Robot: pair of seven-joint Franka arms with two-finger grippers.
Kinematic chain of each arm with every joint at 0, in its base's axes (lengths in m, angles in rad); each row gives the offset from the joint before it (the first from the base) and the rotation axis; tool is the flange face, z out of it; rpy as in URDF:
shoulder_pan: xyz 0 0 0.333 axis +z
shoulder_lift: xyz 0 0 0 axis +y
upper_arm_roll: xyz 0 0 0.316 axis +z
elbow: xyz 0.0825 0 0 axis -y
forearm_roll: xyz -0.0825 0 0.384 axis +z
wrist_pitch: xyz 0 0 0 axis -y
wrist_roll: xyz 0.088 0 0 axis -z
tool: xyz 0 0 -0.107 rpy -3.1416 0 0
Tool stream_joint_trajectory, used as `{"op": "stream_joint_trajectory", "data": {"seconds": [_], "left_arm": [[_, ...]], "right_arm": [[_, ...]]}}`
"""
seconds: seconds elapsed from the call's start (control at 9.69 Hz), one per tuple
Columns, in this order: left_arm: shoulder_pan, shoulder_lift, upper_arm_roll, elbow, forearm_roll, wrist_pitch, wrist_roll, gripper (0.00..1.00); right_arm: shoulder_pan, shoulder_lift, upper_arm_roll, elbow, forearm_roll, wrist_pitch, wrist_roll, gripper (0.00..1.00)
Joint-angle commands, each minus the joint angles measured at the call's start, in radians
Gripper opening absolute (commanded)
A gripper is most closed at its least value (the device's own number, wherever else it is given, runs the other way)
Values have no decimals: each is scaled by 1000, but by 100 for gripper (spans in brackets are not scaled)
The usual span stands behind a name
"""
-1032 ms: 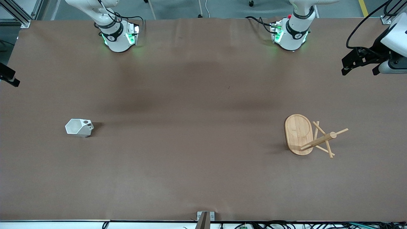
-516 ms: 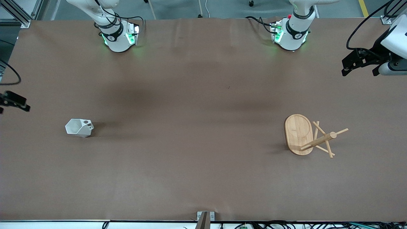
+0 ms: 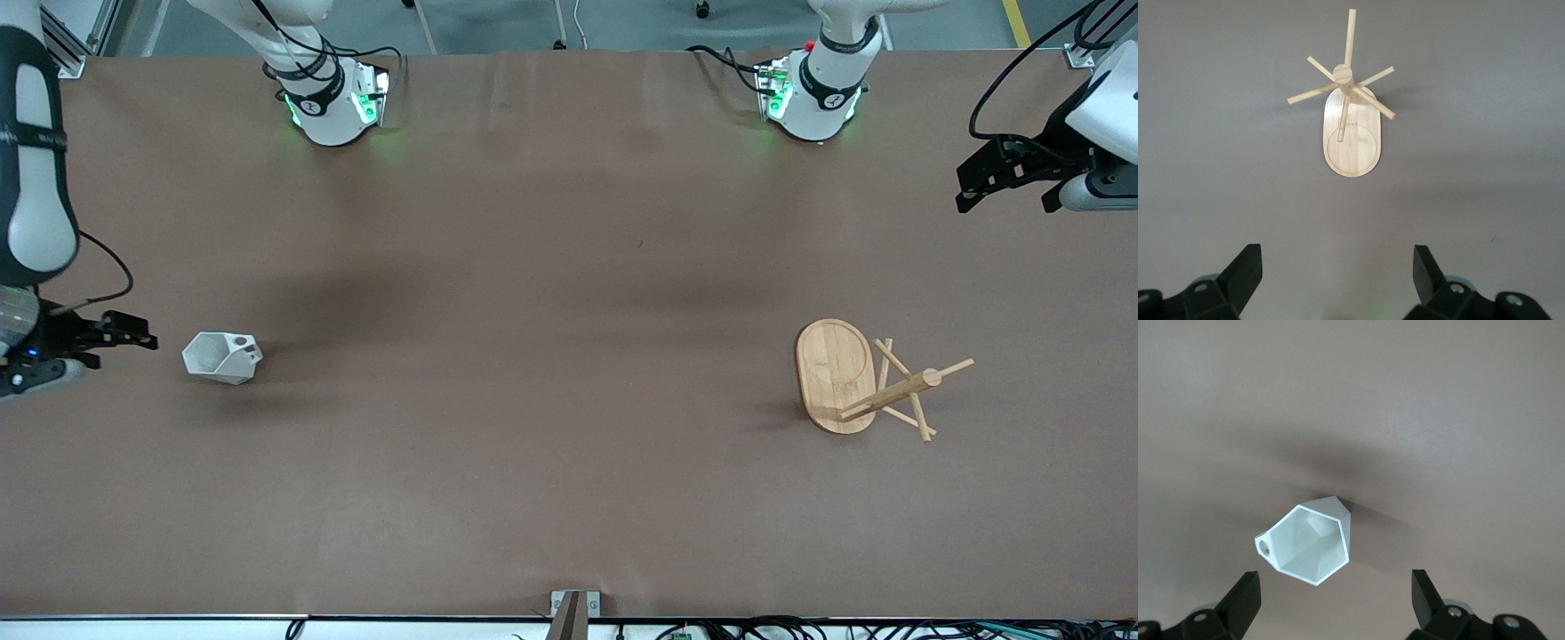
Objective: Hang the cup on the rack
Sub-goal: 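Reach the right gripper down to the white hexagonal cup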
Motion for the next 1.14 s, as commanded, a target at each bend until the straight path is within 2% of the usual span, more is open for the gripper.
{"op": "stream_joint_trajectory", "data": {"seconds": [0.0, 0.21, 0.52, 0.62, 0.83, 0.93, 1.03], "left_arm": [[10, 17, -4, -5, -11, -16, 24, 100], [10, 17, -4, -5, -11, -16, 26, 100], [11, 19, -4, -5, -11, -16, 26, 100], [11, 19, -4, -5, -13, -16, 26, 100], [11, 19, -4, -5, -13, -16, 26, 100], [11, 19, -2, -5, -13, -16, 26, 100], [13, 19, -2, -5, -11, -16, 26, 100]], "right_arm": [[-18, 0, 12, -104, 24, 99, -80, 99], [-1, 21, 14, -158, 22, 179, -97, 99], [-10, 78, 14, -162, 24, 205, -119, 92], [-9, 93, 14, -159, 22, 214, -120, 79], [3, 102, 14, -152, 22, 248, -120, 32], [5, 105, 14, -152, 22, 254, -120, 12], [5, 105, 14, -152, 22, 256, -120, 2]]}}
